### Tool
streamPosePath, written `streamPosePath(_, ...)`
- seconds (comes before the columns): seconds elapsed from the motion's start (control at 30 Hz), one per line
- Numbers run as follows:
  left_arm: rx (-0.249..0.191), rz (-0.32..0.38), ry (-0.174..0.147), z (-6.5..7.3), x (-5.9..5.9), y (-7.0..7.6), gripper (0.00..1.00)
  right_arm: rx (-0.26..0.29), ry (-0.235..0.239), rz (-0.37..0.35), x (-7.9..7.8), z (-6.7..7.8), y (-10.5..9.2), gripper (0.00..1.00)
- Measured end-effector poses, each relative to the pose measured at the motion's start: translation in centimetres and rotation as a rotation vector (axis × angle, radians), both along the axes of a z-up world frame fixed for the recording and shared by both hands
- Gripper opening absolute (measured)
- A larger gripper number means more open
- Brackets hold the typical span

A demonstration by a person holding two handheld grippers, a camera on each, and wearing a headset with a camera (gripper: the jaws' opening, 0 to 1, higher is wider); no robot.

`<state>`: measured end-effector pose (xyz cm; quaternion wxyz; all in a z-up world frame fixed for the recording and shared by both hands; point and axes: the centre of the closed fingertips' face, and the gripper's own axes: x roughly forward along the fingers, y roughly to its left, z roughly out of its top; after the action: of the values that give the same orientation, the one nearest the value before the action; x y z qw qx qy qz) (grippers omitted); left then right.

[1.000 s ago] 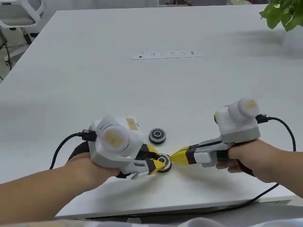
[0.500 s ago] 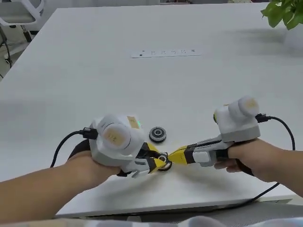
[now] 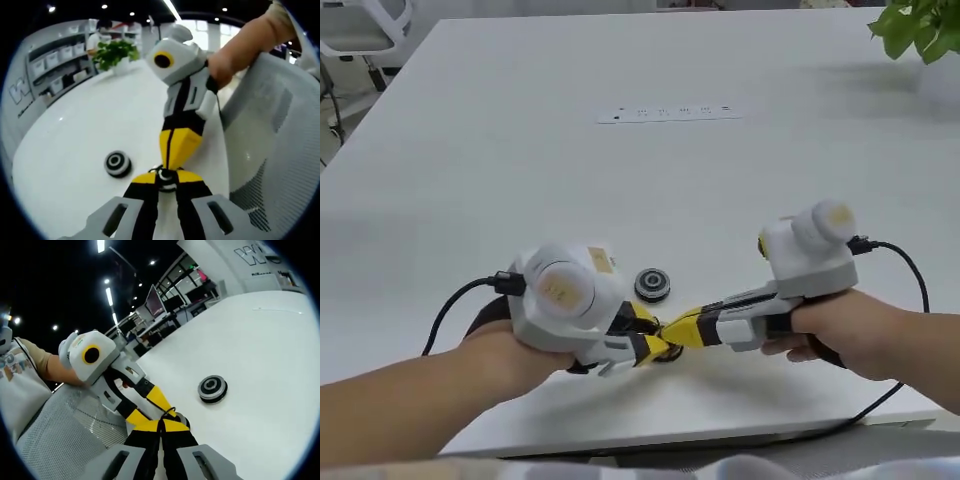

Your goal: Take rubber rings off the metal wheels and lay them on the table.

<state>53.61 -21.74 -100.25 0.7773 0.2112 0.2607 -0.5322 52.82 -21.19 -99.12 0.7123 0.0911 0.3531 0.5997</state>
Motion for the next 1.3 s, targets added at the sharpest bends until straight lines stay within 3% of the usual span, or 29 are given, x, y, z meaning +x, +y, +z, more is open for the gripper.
streamPosePath(0.47,-0.02,-0.021,0.016,0.4,-0.6,-0.2,0.17,-0.022,-0.006,-0.014,0.2,-0.3,-0.6,0.0)
streamPosePath(0.87,-0.057,-0.028,0.054,2.0,-1.3,0.3,0.28,0.01,-0.008,-0.034,0.2,0.8,-0.2,0.0)
streamPosePath(0.97,-0.075,-0.025,0.048,2.9,-1.4,0.5,0.31,0.016,-0.013,-0.038,0.3,1.0,-0.2,0.0)
streamPosePath(1.3,-0.146,0.043,0.057,5.1,-1.1,3.1,0.44,0.037,-0.023,-0.042,0.7,2.6,0.7,0.0)
